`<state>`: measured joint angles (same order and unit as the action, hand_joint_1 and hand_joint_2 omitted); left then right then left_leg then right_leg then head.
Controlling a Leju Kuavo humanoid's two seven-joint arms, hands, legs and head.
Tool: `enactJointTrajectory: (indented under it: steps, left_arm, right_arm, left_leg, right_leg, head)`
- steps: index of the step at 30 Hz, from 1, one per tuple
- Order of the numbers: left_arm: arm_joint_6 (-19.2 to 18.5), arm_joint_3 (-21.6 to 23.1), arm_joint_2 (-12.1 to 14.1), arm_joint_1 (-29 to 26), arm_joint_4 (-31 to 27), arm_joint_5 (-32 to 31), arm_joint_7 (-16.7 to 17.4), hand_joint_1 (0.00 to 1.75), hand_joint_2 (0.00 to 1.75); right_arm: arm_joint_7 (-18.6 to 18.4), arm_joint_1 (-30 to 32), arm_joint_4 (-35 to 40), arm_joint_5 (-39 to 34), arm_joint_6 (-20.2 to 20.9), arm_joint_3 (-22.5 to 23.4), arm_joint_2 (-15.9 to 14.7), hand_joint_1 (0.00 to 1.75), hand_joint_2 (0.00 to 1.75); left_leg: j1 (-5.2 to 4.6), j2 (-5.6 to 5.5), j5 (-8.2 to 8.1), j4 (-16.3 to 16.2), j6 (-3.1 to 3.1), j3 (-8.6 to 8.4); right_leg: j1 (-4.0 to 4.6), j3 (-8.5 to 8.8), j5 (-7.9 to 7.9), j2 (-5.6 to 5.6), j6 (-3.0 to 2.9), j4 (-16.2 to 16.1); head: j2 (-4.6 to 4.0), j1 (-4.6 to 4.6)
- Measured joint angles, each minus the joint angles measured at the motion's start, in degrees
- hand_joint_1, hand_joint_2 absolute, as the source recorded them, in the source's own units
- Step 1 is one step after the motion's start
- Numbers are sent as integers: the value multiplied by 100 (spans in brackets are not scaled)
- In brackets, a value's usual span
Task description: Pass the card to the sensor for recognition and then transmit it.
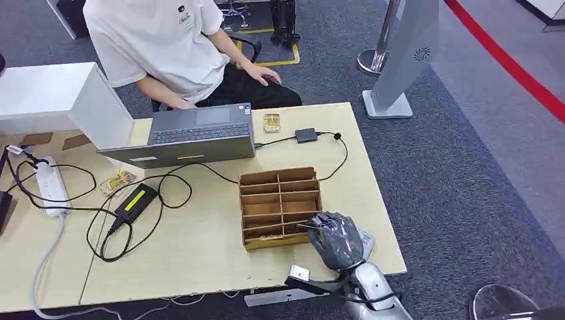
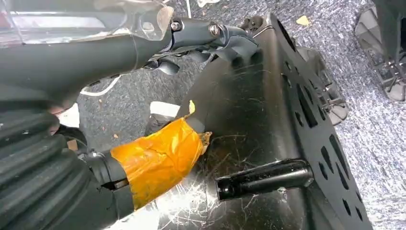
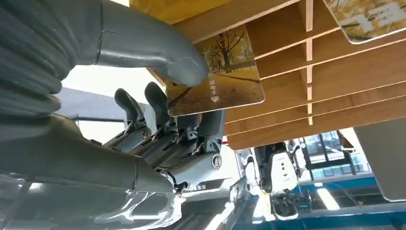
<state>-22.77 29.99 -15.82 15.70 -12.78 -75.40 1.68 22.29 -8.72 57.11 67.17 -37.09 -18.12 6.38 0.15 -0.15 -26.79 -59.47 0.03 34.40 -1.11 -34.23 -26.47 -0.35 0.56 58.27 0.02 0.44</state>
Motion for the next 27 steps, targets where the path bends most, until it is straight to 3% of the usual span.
enactJointTrajectory:
  steps: [7,11,23,27]
  left_arm:
    - [-44,0,0,4,0,-105,-2,0,175]
    - [-105,0,-2,9,0,-166,-20,0,175]
    - [-206,7,-9,24,0,-254,-79,0,175]
    - [-221,26,-13,32,0,-295,-114,0,175]
  right_arm:
    - [-39,-182,-22,-254,0,-197,0,141,175]
    - [-166,-421,104,-792,126,-511,-52,141,175]
    - [-238,-1448,1196,-1670,1808,-1058,-556,141,175]
    - [-278,-1736,1410,-1790,2017,-1145,-647,141,175]
  left_leg:
    - [0,1,2,0,-2,0]
    - [0,4,6,0,-3,0]
    - [0,6,7,-4,-3,-1]
    - [0,6,7,-4,-3,-1]
  right_leg:
    - [0,-1,1,2,-1,1]
    - [0,-1,2,2,-1,2]
    - [0,-1,8,4,0,2]
    - [0,-1,8,5,0,2]
  head:
    - [-2,0]
    - [-2,-2]
    - [0,0]
    - [-2,0]
